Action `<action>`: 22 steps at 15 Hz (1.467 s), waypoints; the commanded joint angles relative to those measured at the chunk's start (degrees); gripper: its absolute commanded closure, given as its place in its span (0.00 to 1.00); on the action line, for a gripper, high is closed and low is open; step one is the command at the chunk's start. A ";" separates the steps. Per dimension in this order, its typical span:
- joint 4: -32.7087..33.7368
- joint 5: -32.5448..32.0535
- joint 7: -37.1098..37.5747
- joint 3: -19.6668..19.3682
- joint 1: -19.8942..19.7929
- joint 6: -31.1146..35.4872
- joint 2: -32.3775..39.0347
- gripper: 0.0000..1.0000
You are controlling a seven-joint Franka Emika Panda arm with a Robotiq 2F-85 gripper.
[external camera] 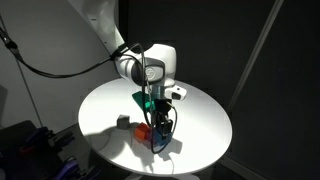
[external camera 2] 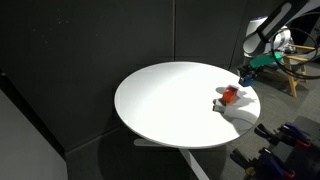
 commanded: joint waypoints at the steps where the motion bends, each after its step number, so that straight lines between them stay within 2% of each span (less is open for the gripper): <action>1: -4.74 -3.93 -0.46 -0.16 0.70 0.93 -5.42 0.67; 8: -10.75 -9.96 -2.51 1.02 0.91 4.63 -10.62 0.67; 13: -13.69 -10.11 -7.50 2.70 0.39 7.47 -12.34 0.67; 22: -11.34 -8.04 -9.80 5.80 0.80 5.97 -9.99 0.67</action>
